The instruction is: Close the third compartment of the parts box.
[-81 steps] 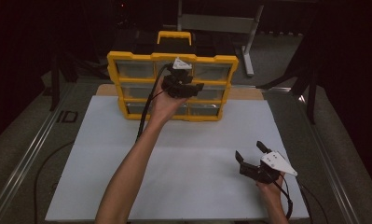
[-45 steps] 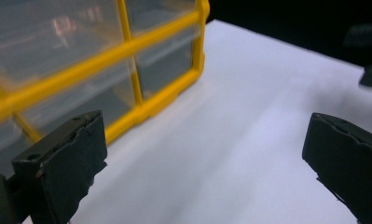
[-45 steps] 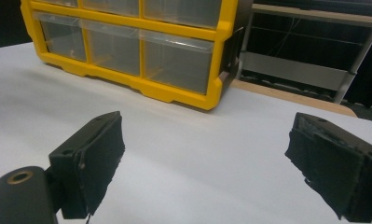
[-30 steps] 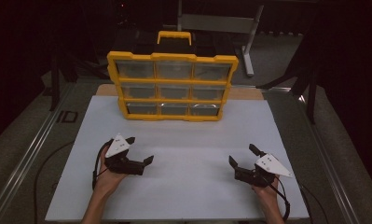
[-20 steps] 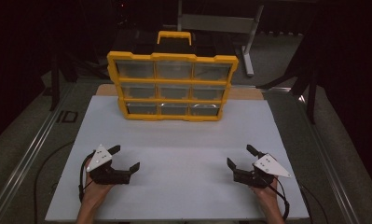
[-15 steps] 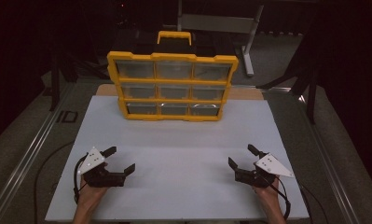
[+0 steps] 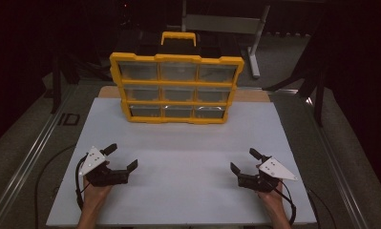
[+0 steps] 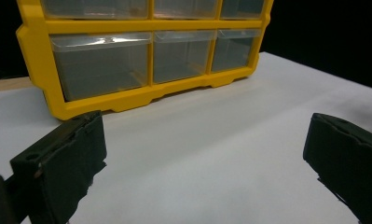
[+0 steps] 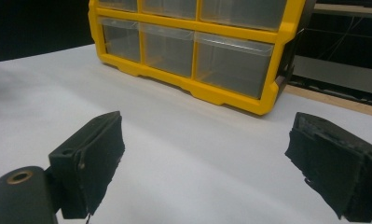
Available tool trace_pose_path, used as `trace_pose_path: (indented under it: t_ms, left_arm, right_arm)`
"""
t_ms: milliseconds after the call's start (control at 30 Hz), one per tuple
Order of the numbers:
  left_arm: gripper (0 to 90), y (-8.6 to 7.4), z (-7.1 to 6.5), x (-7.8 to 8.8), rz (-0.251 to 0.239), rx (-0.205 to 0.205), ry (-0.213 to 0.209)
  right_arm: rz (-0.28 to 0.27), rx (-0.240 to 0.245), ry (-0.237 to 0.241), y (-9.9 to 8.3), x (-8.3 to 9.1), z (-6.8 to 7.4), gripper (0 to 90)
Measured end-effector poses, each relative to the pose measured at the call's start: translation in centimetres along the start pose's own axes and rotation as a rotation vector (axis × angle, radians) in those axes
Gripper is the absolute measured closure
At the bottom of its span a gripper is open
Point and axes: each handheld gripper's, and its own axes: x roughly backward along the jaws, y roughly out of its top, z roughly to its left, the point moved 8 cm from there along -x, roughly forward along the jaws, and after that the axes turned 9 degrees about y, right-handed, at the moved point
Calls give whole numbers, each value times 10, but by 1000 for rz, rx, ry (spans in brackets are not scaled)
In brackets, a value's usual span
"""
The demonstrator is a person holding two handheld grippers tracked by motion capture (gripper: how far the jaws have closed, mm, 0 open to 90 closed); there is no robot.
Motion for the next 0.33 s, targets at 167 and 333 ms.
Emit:
trace_pose_path:
  t_ms: [167, 333]
  left_arm:
    - [2, -1, -3, -1, 7, -17, 2]
    - [2, -3, -2, -1, 21, -27, 19]
  right_arm:
    - [6, -5, -2, -1, -1, -1, 102]
    - [6, -8, -9, 0, 0, -2, 102]
